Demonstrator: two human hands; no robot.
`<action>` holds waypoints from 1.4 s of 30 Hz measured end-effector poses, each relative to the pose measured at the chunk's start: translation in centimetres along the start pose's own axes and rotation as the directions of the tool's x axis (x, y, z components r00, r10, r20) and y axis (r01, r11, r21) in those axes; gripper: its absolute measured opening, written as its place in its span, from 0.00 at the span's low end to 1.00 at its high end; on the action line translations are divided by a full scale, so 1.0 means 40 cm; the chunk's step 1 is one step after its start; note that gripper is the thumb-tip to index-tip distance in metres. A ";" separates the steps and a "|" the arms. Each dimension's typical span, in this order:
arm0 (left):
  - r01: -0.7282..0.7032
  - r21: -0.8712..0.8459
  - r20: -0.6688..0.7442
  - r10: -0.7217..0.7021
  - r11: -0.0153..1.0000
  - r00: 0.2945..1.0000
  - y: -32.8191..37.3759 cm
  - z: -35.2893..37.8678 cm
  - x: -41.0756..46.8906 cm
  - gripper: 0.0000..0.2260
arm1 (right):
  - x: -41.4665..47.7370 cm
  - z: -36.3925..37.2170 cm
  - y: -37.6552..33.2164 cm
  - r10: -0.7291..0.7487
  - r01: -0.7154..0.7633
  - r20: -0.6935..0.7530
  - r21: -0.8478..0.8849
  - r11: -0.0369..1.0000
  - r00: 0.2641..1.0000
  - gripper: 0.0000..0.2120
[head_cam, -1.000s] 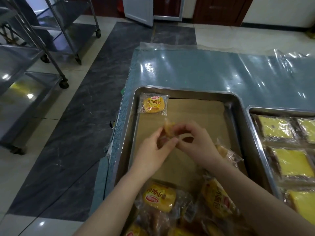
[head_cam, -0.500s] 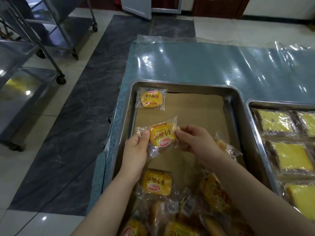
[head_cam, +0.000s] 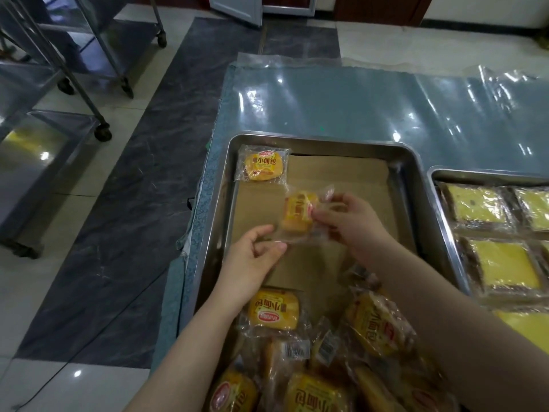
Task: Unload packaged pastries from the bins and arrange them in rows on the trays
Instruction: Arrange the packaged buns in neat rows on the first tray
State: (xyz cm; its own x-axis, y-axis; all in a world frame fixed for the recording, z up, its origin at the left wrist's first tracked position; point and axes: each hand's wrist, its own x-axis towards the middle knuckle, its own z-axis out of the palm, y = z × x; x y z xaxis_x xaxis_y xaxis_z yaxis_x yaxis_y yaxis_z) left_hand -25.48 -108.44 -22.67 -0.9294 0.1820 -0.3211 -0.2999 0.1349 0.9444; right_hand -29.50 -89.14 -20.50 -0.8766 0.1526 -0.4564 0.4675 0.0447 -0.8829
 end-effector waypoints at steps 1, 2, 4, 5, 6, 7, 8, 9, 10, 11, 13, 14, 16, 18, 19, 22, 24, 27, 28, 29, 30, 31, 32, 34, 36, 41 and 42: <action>-0.011 0.089 0.005 0.010 0.996 1.000 -0.003 -0.003 -0.007 0.20 | 0.017 -0.013 -0.010 -0.016 0.014 -0.025 -0.083 0.996 1.000 0.19; -0.016 0.155 0.013 0.014 0.988 1.000 -0.006 -0.009 -0.016 0.22 | 0.035 -0.026 -0.020 -0.020 0.013 -0.031 -0.193 0.981 0.999 0.18; -0.022 0.248 0.044 0.011 0.969 0.999 -0.009 -0.025 -0.035 0.24 | 0.058 -0.047 -0.028 -0.054 0.030 -0.042 -0.452 0.892 0.998 0.21; -0.040 0.300 0.057 0.024 0.953 0.998 -0.008 -0.034 -0.048 0.24 | 0.064 -0.056 -0.024 -0.143 0.069 -0.070 -0.623 0.779 0.987 0.24; -0.074 0.362 0.060 0.056 0.929 0.997 -0.007 -0.042 -0.060 0.24 | 0.067 -0.061 -0.019 -0.274 0.089 -0.100 -0.794 0.601 0.957 0.27; -0.117 0.429 0.055 0.104 0.896 0.993 -0.005 -0.047 -0.073 0.23 | 0.063 -0.061 -0.012 -0.420 0.097 -0.099 -0.903 0.420 0.902 0.29; -0.157 0.494 0.049 0.153 0.855 0.987 -0.004 -0.051 -0.086 0.21 | 0.056 -0.055 -0.004 -0.531 0.116 -0.065 -0.946 0.301 0.845 0.29; -0.186 0.554 0.049 0.191 0.812 0.980 -0.002 -0.053 -0.099 0.20 | 0.049 -0.044 0.005 -0.567 0.142 -0.034 -0.954 0.264 0.823 0.28; -0.210 0.604 0.063 0.217 0.769 0.974 0.000 -0.051 -0.113 0.18 | 0.040 -0.030 0.015 -0.549 0.161 -0.015 -0.949 0.271 0.836 0.27; -0.242 0.643 0.093 0.239 0.726 0.966 0.002 -0.047 -0.127 0.17 | 0.034 -0.017 0.028 -0.502 0.167 0.004 -0.945 0.282 0.865 0.27; -0.369 0.666 0.221 0.301 0.648 0.928 0.004 -0.031 -0.146 0.16 | 0.033 0.003 0.055 -0.404 0.178 0.073 -0.957 0.231 0.912 0.28; -0.449 0.658 0.303 0.333 0.605 0.893 0.002 -0.021 -0.152 0.14 | 0.036 0.009 0.063 -0.383 0.214 0.124 -0.956 0.202 0.915 0.29; -0.557 0.669 0.435 0.347 0.493 0.831 -0.008 0.002 -0.148 0.14 | 0.056 0.010 0.067 -0.392 0.307 0.224 -0.938 0.163 0.892 0.28; -0.555 0.735 0.482 0.276 0.390 0.831 -0.029 0.019 -0.134 0.18 | 0.087 0.004 0.071 -0.413 0.322 0.260 -0.943 0.086 0.872 0.29; -0.536 0.772 0.480 0.239 0.342 0.844 -0.041 0.024 -0.125 0.21 | 0.105 0.000 0.072 -0.418 0.294 0.250 -0.955 0.042 0.873 0.31; -0.486 0.843 0.455 0.175 0.230 0.873 -0.064 0.033 -0.089 0.25 | 0.156 -0.007 0.070 -0.432 0.213 0.205 -0.977 -0.031 0.878 0.33; -0.446 0.872 0.414 0.179 0.204 0.892 -0.063 0.037 -0.049 0.26 | 0.192 -0.007 0.060 -0.421 0.241 0.219 -0.971 -0.002 0.880 0.31; -0.377 0.907 0.335 0.221 0.187 0.916 -0.048 0.029 0.027 0.26 | 0.240 -0.001 0.043 -0.394 0.313 0.278 -0.949 0.026 0.876 0.32; -0.357 0.917 0.312 0.236 0.180 0.920 -0.043 0.023 0.050 0.26 | 0.253 0.004 0.039 -0.388 0.323 0.286 -0.946 0.033 0.876 0.32; -0.338 0.924 0.290 0.249 0.180 0.924 -0.040 0.017 0.069 0.27 | 0.264 0.008 0.036 -0.385 0.330 0.291 -0.943 0.038 0.876 0.33; -0.321 0.928 0.269 0.260 0.187 0.928 -0.038 0.012 0.084 0.27 | 0.272 0.012 0.034 -0.382 0.338 0.299 -0.940 0.039 0.875 0.33; -0.307 0.931 0.249 0.271 0.198 0.930 -0.036 0.009 0.094 0.27 | 0.277 0.014 0.032 -0.378 0.349 0.311 -0.937 0.034 0.872 0.33; -0.294 0.931 0.230 0.282 0.214 0.932 -0.035 0.008 0.101 0.28 | 0.279 0.014 0.028 -0.371 0.359 0.324 -0.933 0.027 0.870 0.34; -0.264 0.917 0.175 0.293 0.300 0.940 -0.031 0.012 0.108 0.28 | 0.271 0.011 0.015 -0.351 0.372 0.343 -0.928 0.014 0.871 0.34; -0.212 0.847 0.088 0.266 0.487 0.960 -0.026 0.016 0.107 0.26 | 0.240 0.010 -0.002 -0.386 0.373 0.327 -0.926 0.051 0.863 0.34; 0.062 0.152 -0.057 -0.054 0.986 0.997 0.003 -0.016 0.075 0.28 | 0.091 0.002 -0.011 -0.540 0.394 0.105 -0.798 0.455 0.835 0.18; 0.086 0.050 -0.094 -0.081 0.995 0.992 0.005 -0.018 0.063 0.29 | 0.063 -0.001 -0.011 -0.449 0.360 0.118 -0.785 0.505 0.886 0.15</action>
State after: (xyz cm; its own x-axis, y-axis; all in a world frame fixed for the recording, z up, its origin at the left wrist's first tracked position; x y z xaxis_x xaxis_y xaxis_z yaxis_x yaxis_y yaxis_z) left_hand -28.05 -108.67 -23.25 -0.9179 0.0784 -0.3889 -0.3679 0.1985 0.9084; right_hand -31.92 -88.72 -21.24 -0.9998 -0.0014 -0.0213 0.0099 0.8521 -0.5233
